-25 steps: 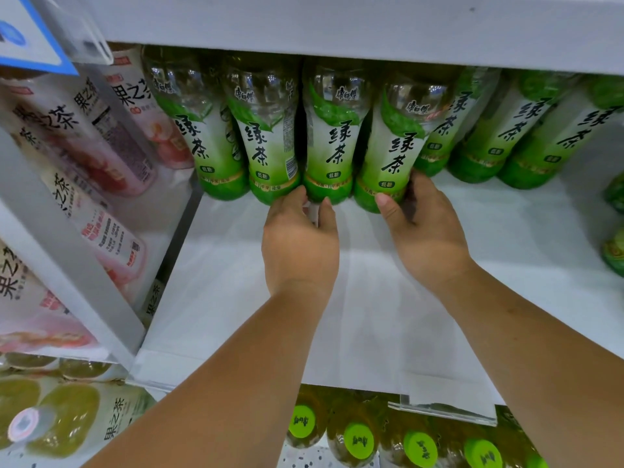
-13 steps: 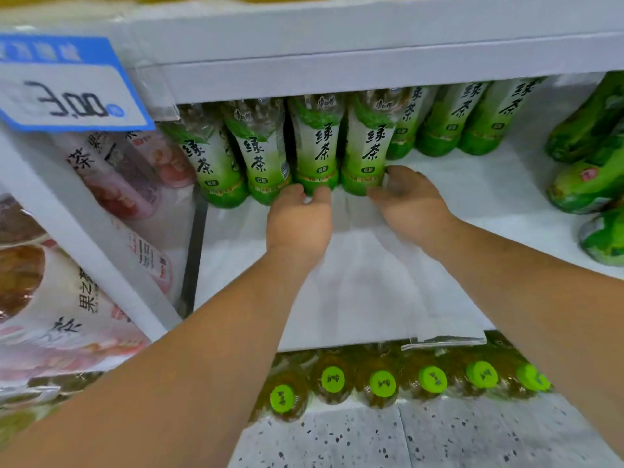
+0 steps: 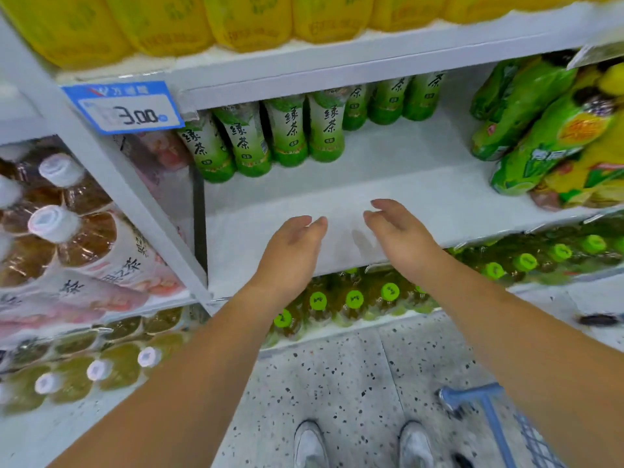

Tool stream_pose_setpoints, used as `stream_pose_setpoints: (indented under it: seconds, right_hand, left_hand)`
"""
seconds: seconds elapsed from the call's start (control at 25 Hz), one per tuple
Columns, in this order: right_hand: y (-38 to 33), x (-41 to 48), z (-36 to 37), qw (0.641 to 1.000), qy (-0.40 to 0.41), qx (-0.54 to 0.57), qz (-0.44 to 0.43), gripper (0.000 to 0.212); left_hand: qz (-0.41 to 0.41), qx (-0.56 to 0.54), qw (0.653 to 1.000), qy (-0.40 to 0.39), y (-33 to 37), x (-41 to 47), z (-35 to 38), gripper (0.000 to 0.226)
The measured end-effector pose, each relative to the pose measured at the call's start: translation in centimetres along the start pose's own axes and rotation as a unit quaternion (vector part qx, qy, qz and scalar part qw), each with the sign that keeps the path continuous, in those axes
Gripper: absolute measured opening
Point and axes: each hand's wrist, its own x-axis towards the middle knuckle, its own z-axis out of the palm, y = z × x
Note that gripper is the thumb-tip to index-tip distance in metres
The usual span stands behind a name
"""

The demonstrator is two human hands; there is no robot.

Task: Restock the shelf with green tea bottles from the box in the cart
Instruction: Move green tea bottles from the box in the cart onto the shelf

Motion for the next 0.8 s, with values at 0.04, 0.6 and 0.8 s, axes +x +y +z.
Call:
stream_pose_setpoints:
  seconds: [0.04,0.6,0.8]
  right_hand:
    - [0.1,-1.6,-0.5,1.000,-0.008,0.004,0.009,0.044]
    - [3.5,-24.2,-7.5,0.989,0.037,0.055,0.132,0.047]
    - [5.6,-31.1,-12.0,0.979,0.078,0.093,0.164,0.048]
  left_hand:
    - [-0.002,0.015,1.000,-0.015,-0.1,-1.4,0.0,0.050]
    - [-0.008,0.070,0.986,-0.149,0.7,-19.4,2.0,0.048]
    - [0.018,0.124,0.969,-0.211,2.4,-24.8,6.2,0.047]
